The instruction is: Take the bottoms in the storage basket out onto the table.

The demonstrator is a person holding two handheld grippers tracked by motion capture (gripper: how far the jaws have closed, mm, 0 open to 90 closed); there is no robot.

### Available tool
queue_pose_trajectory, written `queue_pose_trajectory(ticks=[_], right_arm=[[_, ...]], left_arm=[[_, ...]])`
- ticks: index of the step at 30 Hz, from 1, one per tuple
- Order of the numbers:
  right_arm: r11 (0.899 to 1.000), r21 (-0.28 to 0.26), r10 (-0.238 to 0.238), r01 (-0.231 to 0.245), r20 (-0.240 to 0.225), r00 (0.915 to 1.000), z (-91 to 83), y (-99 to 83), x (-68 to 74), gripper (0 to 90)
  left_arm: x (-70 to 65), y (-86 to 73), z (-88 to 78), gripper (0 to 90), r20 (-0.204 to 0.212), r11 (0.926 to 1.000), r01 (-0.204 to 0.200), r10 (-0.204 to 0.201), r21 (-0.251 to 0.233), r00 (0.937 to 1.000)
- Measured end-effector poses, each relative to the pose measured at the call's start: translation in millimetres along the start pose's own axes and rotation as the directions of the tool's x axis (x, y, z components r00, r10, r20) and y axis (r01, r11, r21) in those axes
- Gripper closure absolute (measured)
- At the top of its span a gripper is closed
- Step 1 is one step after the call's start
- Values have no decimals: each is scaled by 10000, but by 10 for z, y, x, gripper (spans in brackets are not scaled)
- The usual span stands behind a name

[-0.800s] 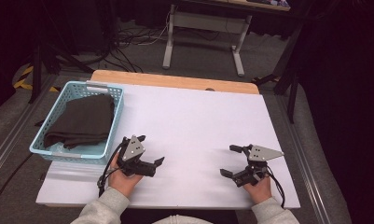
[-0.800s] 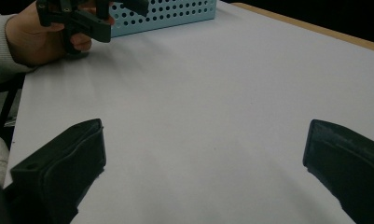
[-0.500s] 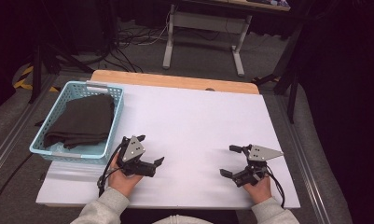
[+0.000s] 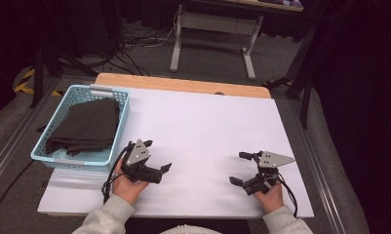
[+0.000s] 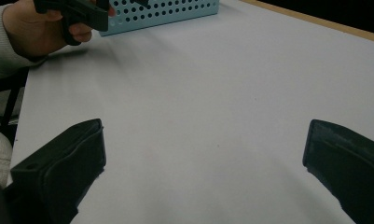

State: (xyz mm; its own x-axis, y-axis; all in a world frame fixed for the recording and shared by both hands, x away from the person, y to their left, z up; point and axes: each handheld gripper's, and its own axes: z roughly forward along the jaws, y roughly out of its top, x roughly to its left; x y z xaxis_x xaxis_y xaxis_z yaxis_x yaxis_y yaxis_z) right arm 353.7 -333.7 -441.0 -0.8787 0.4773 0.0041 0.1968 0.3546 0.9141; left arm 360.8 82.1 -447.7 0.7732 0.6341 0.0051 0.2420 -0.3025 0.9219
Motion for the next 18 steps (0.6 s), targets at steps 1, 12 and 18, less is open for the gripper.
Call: queue_pose_trajectory(ticks=[1,12,18], right_arm=[[10000,-6,-3,3,-6,10000,1,0,1,2],[10000,75,40,-39,-82,10000,12,-3,-1,5],[9999,124,84,-82,-96,9999,15,-3,0,5]], left_arm=[[3,11,-8,10,-65,10000,9,-8,35,10000],[25,80,-47,25,-77,9998,56,-54,180,10000],[44,127,-68,32,56,9996,105,-106,250,9999]])
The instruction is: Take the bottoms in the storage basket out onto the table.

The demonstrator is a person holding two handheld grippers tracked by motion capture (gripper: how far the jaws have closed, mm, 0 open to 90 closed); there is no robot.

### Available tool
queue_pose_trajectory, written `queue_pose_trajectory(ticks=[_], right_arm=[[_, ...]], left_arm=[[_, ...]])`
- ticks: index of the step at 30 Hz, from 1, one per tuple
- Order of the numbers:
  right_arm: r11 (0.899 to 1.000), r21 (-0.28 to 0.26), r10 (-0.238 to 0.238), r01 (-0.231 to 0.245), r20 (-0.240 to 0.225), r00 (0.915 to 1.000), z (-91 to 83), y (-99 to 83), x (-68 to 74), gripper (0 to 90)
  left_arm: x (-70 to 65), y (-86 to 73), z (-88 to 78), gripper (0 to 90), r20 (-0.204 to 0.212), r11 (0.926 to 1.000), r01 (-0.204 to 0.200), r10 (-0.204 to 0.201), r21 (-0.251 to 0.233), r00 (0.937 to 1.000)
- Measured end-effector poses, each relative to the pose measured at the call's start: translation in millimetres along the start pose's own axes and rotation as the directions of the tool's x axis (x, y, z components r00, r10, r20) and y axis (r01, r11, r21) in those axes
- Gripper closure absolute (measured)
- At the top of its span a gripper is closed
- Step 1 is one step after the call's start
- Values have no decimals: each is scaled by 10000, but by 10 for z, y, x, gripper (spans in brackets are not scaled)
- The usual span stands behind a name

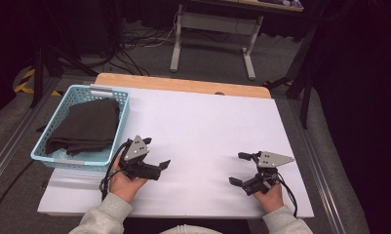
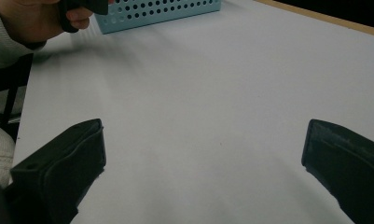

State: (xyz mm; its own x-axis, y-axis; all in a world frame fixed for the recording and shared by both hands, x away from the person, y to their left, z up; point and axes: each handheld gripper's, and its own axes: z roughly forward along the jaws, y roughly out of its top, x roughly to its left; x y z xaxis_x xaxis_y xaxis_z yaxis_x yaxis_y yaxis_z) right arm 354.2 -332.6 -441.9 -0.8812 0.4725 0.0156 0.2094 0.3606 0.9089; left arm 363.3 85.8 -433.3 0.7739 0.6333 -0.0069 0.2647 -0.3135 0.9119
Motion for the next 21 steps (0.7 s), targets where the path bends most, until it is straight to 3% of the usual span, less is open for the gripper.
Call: queue_pose_trajectory(ticks=[3,21], right_arm=[[10000,5,38,-38,-24,10000,3,-1,-4,6],[9999,100,94,-93,-64,9999,16,-3,-6,6]], left_arm=[[19,25,-1,34,62,9998,-39,38,206,10000],[142,184,-117,34,-41,9991,-136,138,403,9999]])
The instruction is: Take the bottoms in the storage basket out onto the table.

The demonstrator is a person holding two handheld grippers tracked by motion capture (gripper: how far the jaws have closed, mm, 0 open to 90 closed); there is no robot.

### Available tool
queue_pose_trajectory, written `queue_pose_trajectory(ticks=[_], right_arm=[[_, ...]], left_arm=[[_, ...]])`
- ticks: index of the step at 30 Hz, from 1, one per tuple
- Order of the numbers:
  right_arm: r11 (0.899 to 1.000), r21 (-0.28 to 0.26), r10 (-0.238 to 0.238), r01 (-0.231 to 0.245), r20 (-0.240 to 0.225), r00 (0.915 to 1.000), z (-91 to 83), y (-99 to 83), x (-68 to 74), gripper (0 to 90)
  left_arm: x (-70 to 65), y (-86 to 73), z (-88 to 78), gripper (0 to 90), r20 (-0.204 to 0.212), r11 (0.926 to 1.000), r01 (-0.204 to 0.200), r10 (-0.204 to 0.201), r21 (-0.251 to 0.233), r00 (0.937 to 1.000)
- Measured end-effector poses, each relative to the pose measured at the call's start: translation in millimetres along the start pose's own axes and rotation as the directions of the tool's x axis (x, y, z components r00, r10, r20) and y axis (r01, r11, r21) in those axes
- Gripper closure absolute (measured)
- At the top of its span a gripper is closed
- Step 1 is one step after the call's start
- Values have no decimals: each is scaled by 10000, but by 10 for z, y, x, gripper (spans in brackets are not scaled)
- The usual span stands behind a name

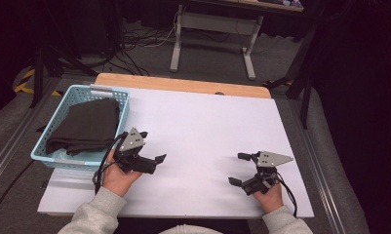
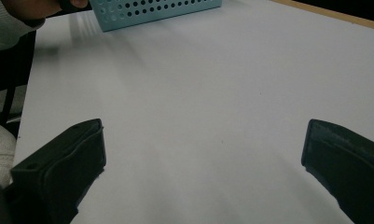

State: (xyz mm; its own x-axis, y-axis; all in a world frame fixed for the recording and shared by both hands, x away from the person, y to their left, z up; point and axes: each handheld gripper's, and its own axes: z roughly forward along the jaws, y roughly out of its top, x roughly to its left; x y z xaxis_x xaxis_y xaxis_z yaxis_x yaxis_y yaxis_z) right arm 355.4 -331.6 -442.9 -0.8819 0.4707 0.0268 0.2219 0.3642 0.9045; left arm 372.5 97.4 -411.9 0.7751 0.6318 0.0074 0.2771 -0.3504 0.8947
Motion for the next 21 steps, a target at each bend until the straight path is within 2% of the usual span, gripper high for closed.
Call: queue_pose_trajectory(ticks=[10,21], right_arm=[[10000,20,-23,23,-43,10000,3,0,2,6],[10000,40,-61,61,-80,9999,7,1,8,6]], left_arm=[[51,100,-74,35,-52,10000,-85,85,-50,10000],[187,250,-216,34,-181,9997,-36,32,-232,9998]])
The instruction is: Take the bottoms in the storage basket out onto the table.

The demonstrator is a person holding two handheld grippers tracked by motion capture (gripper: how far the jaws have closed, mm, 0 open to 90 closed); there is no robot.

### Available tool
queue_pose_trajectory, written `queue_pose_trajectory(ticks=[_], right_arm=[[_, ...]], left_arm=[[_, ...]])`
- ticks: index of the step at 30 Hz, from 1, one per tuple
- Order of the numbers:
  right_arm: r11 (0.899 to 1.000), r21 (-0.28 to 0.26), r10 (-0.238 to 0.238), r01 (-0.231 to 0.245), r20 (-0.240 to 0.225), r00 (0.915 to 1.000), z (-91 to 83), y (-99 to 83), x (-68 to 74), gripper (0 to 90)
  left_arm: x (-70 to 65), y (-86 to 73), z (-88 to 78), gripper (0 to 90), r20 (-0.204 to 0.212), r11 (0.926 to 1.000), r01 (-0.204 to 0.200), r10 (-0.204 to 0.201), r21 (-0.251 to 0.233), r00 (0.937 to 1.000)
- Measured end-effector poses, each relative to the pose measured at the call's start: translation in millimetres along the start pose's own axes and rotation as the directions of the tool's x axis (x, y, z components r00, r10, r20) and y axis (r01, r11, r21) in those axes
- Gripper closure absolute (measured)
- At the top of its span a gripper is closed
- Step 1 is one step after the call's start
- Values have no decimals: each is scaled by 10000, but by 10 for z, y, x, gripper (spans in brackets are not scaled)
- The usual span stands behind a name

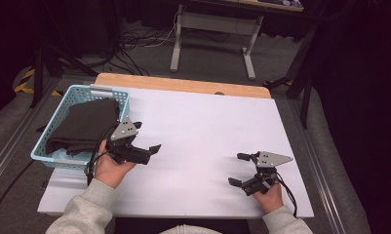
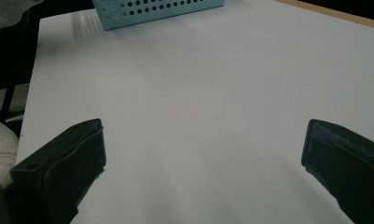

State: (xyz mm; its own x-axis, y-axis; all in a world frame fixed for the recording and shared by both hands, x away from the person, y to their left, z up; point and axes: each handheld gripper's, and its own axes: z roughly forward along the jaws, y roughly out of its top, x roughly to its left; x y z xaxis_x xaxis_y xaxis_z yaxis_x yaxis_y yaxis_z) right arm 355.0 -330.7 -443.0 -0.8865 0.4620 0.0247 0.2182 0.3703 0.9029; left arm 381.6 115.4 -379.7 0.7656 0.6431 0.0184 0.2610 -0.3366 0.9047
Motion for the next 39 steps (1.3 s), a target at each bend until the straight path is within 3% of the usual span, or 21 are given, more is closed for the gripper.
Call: queue_pose_trajectory(ticks=[12,21,31,39], right_arm=[[10000,5,4,-4,-11,10000,1,0,-1,6],[10000,2,5,-5,-27,10000,1,0,1,6],[10000,19,-21,21,-86,10000,5,0,4,6],[10000,14,-44,44,-95,9999,5,1,6,6]], left_arm=[[140,140,-166,33,-326,9996,-24,15,-270,9995],[241,134,-228,33,-552,9989,216,-238,-410,9982],[371,158,-290,33,-850,9989,329,-356,-333,9957],[500,150,-334,32,-1201,9991,425,-422,1,9919]])
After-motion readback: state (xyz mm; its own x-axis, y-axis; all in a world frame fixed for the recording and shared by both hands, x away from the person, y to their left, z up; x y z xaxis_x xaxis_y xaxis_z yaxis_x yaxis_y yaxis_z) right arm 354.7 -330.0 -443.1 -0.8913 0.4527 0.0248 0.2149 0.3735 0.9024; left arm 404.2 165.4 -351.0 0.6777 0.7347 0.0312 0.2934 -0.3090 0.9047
